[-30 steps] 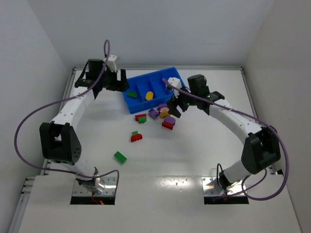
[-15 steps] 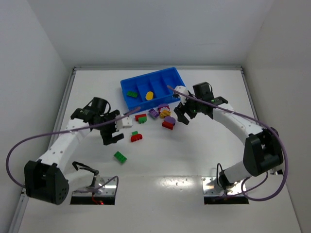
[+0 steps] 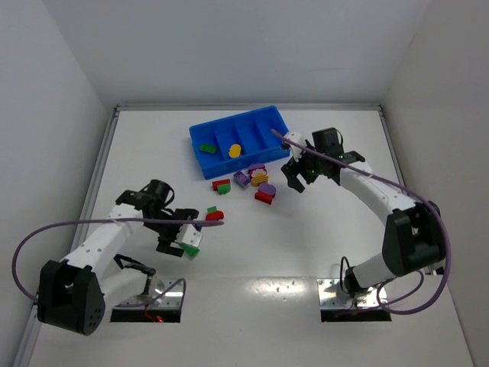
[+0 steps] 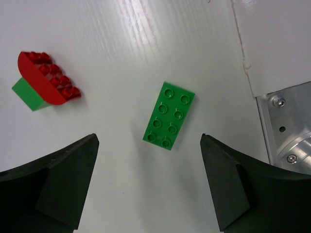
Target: Sort the legos into containers by color
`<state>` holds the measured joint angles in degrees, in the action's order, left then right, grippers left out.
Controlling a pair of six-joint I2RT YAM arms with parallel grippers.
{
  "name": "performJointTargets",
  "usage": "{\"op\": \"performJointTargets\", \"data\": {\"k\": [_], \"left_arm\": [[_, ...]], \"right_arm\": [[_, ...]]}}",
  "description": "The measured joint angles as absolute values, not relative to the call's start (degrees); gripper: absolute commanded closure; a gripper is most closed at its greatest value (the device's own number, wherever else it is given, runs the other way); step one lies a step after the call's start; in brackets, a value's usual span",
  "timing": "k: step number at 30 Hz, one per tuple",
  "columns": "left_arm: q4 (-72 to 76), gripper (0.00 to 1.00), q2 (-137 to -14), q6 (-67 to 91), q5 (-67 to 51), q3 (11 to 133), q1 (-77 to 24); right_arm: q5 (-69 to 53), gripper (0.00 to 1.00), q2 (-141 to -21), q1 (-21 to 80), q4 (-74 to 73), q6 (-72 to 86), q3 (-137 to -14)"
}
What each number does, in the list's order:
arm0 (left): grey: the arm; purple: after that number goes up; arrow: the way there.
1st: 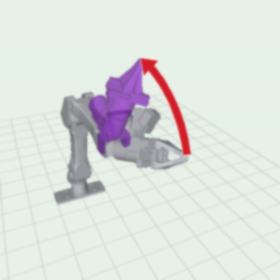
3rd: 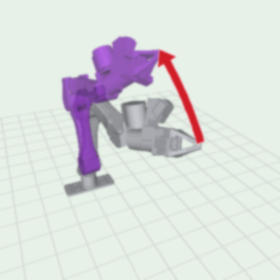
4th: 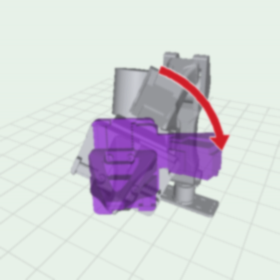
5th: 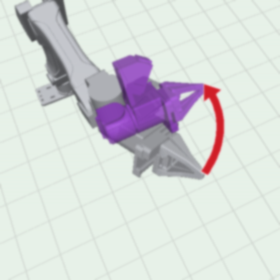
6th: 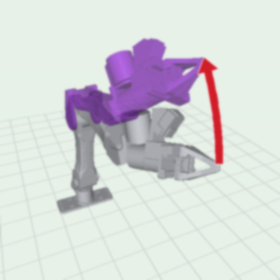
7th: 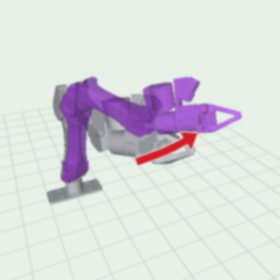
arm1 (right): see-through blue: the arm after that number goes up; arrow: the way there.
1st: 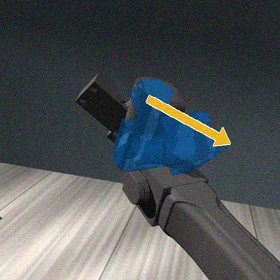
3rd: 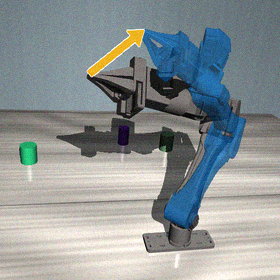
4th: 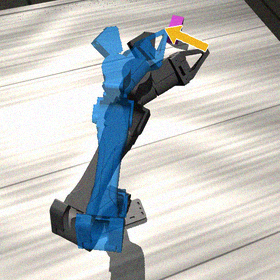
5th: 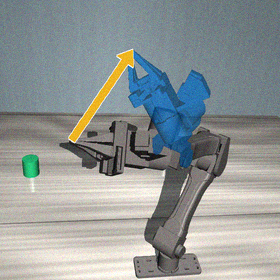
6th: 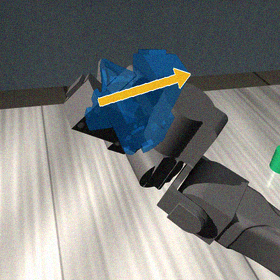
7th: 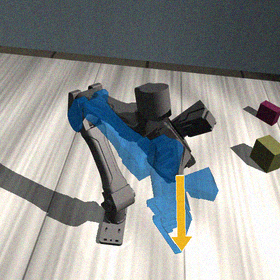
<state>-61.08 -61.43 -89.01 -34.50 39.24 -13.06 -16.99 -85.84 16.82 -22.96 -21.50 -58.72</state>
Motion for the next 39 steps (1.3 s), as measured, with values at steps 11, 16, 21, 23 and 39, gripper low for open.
{"op": "performJointTargets", "data": {"k": [11, 16, 21, 23, 39], "left_arm": [[-64.9, 0.16, -66.8, -101.1, -35.4, 39.2, -13.3], [-65.5, 0.24, -68.6, -103.0, -35.3, 39.2, -13.7], [-64.2, 0.25, -71.2, -102.3, -35.0, 39.2, -14.2], [-63.5, 0.25, -72.3, -101.7, -34.9, 39.2, -14.7], [-59.9, 0.38, -78.8, -99.4, -32.7, 40.5, -16.2]], "right_arm": [[-16.2, 0.19, -85.9, 14.2, -22.9, -21.5, -58.7], [-15.8, 0.19, -85.9, 13.0, -22.8, -21.5, -58.7], [-15.8, 0.19, -85.9, 12.4, -22.8, -21.5, -58.7], [-15.8, 0.19, -86.0, 12.4, -22.8, -21.5, -58.7], [-16.3, 0.19, -89.3, 11.2, -22.9, -21.5, -60.2]]}}
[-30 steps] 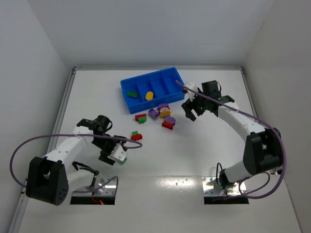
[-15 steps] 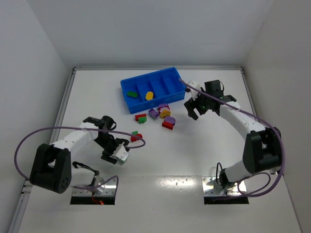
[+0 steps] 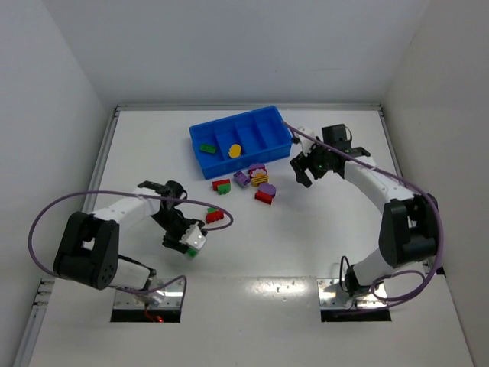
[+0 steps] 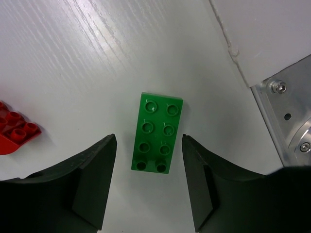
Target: Sort the legos into containers by color
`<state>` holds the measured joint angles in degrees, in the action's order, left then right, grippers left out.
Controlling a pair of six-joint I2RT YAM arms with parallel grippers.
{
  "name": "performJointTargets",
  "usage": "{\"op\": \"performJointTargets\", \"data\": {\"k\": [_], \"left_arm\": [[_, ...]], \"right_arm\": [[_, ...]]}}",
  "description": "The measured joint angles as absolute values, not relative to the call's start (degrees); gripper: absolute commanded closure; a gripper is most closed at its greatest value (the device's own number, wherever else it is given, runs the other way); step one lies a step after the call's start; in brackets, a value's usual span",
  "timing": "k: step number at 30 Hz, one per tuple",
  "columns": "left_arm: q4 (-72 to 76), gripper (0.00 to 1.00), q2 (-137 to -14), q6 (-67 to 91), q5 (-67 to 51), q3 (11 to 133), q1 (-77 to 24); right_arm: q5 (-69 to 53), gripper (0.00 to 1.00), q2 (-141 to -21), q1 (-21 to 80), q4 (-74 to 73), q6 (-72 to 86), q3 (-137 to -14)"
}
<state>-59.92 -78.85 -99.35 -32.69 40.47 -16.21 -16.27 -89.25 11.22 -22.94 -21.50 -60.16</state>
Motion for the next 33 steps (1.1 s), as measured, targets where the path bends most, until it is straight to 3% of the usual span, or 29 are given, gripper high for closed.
{"op": "performJointTargets", "data": {"k": [7, 10, 15, 24, 28, 33], "left_arm": [[-59.5, 0.39, -80.5, -99.7, -31.8, 40.7, -16.2], [-59.4, 0.43, -81.2, -100.1, -31.4, 40.7, -16.2], [-59.4, 0.58, -82.3, -100.4, -30.9, 41.3, -16.8], [-58.1, 0.68, -82.4, -98.4, -31.3, 41.9, -17.8], [-57.3, 0.76, -83.1, -89.5, -35.9, 47.7, -17.8], [-46.0, 0.79, -87.3, -60.1, -45.7, 61.7, -16.8]], "right_arm": [[-16.5, 0.19, -90.7, 10.7, -22.9, -21.5, -61.2], [-16.5, 0.19, -91.0, 10.4, -22.9, -21.5, -61.2], [-16.5, 0.19, -91.1, 10.2, -22.8, -21.5, -61.3], [-16.9, 0.19, -92.5, 10.2, -22.8, -21.5, -61.5], [-19.1, 0.19, -92.9, 10.2, -23.2, -20.8, -62.6], [-27.2, 0.19, -93.0, 10.2, -22.6, -14.0, -65.7]]}}
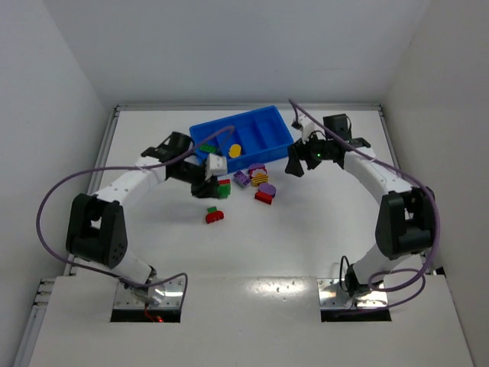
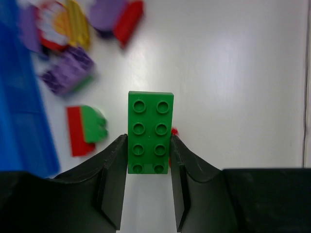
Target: Sort the legos into containers by color
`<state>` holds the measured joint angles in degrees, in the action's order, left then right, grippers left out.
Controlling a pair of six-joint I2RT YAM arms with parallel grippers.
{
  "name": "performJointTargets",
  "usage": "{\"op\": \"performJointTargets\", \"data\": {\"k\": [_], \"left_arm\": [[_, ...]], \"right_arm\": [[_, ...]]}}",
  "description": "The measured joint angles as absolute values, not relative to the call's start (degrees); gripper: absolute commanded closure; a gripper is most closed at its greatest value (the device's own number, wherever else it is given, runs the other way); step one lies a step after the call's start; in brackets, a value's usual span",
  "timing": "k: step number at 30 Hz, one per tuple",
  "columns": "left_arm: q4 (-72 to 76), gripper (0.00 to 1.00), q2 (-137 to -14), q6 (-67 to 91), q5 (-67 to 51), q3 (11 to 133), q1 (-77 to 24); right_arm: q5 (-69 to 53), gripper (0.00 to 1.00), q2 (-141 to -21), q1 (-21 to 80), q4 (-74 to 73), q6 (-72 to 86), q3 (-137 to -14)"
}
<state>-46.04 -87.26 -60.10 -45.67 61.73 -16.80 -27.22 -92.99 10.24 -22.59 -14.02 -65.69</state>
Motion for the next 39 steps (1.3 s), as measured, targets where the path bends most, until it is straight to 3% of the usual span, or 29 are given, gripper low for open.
{"op": "performJointTargets", "data": {"k": [9, 17, 26, 39], "left_arm": [[-3.9, 0.81, -91.1, 5.5, -56.1, 65.0, -11.8], [32.8, 0.83, -96.2, 48.4, -60.3, 63.0, -9.6], [48.4, 0.84, -97.3, 65.7, -65.0, 63.0, -9.5], [53.7, 0.84, -99.7, 70.7, -66.8, 62.8, -9.4]], "right_arm": [[-48.5, 0.19, -95.8, 9.9, -13.2, 4.8, -71.1], [-59.1, 0.19, -100.0, 9.9, 3.3, 26.0, -71.2], [-62.5, 0.19, -103.1, 10.7, 23.1, 45.9, -71.3], [-63.7, 0.21, -106.2, 14.4, 32.2, 55.4, -73.9]]}}
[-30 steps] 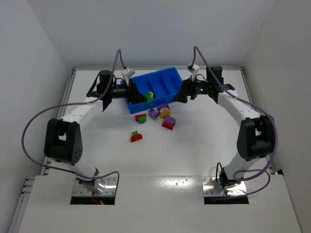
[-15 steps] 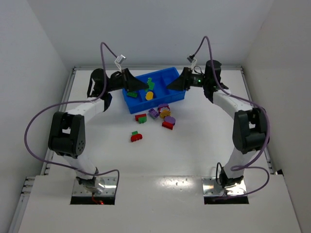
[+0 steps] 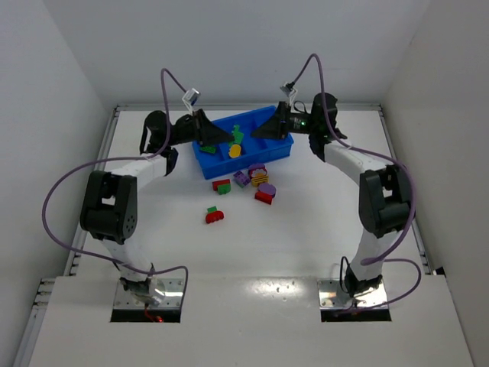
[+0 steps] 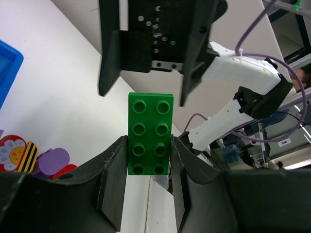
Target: Sort the legos into containers by color
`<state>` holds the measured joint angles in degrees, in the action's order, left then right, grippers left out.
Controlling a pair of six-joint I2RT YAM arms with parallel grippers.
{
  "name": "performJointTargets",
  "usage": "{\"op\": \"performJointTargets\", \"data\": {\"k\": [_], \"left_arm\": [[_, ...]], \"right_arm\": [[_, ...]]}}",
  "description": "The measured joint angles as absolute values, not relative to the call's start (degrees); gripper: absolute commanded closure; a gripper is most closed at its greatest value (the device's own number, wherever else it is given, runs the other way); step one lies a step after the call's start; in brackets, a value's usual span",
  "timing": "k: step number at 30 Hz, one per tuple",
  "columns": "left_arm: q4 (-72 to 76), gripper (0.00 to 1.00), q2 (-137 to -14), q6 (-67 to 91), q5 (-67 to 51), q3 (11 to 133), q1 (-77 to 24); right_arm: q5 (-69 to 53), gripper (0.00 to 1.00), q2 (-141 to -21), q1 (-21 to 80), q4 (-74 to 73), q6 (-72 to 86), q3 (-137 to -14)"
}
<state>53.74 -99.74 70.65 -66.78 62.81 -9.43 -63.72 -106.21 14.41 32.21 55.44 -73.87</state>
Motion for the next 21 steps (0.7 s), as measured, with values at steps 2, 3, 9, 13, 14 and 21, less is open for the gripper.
{"op": "performJointTargets", "data": {"k": [2, 3, 9, 13, 14, 21], "left_arm": [[53.8, 0.84, -100.9, 70.9, -66.9, 62.8, -9.4], [54.0, 0.84, -101.3, 70.9, -66.9, 62.8, -9.4], [54.5, 0.84, -104.1, 71.2, -67.5, 64.8, -9.4], [55.0, 0.84, -104.2, 71.7, -68.2, 65.4, -9.4], [55.2, 0.84, -104.2, 71.7, -68.3, 65.5, -9.4], [56.2, 0.84, -104.2, 72.5, -69.4, 65.5, -9.7]], "right_arm": [[-64.0, 0.21, -106.2, 15.0, 33.1, 55.7, -74.1], [-64.3, 0.21, -106.2, 15.3, 33.3, 55.9, -74.2], [-64.9, 0.20, -106.2, 16.7, 33.9, 56.2, -74.2], [-65.0, 0.18, -106.2, 17.0, 32.9, 55.2, -74.2], [-64.9, 0.18, -106.2, 17.0, 32.4, 54.8, -74.2], [-64.1, 0.18, -108.6, 17.5, 29.9, 53.5, -77.2]]}}
